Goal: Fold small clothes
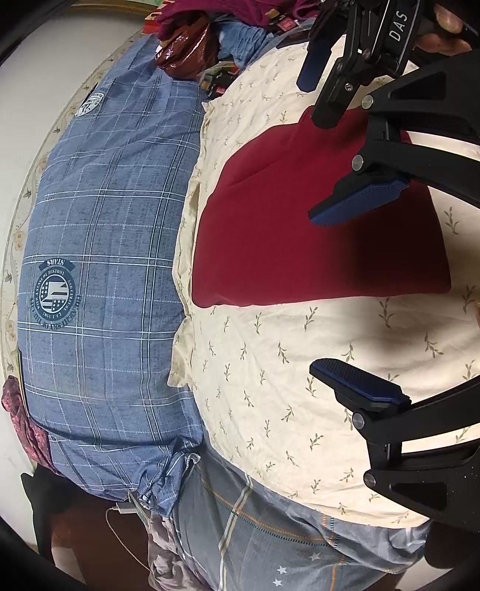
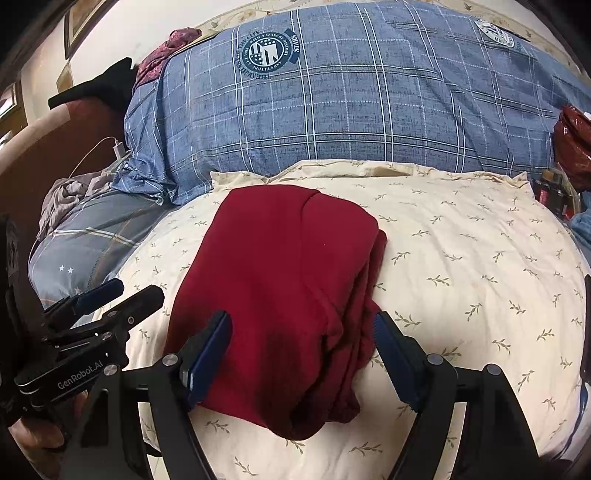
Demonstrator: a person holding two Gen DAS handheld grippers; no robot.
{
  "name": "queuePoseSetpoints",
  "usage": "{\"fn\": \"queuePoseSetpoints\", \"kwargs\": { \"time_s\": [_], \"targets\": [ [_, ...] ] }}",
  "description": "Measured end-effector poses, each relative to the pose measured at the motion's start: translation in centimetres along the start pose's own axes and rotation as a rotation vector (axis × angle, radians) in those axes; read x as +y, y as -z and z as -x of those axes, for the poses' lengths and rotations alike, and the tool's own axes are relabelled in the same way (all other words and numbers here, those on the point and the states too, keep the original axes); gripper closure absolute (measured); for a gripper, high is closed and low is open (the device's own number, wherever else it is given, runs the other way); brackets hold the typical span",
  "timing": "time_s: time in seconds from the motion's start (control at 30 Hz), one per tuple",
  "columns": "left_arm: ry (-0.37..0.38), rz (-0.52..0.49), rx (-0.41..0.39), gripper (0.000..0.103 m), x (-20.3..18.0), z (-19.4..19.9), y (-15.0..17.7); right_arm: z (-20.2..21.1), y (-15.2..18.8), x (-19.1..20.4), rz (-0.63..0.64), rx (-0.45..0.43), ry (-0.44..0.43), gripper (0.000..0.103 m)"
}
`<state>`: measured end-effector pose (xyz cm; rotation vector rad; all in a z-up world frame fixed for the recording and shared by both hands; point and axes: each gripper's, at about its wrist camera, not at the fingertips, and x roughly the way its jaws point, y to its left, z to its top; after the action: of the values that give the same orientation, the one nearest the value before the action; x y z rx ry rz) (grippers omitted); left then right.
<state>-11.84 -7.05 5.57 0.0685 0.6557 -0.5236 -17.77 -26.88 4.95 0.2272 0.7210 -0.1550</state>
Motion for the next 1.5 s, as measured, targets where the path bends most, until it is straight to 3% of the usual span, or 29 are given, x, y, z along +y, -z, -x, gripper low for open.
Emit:
{"fn": "queuePoseSetpoints", "kwargs": {
  "time_s": [1.5],
  "targets": [
    [-0.022, -0.005, 0.024, 0.029, -0.5, -2.0, -0.1, -1.7, 0.5, 0.3, -0.011, 0.055, -0.019, 0.023]
  ]
}}
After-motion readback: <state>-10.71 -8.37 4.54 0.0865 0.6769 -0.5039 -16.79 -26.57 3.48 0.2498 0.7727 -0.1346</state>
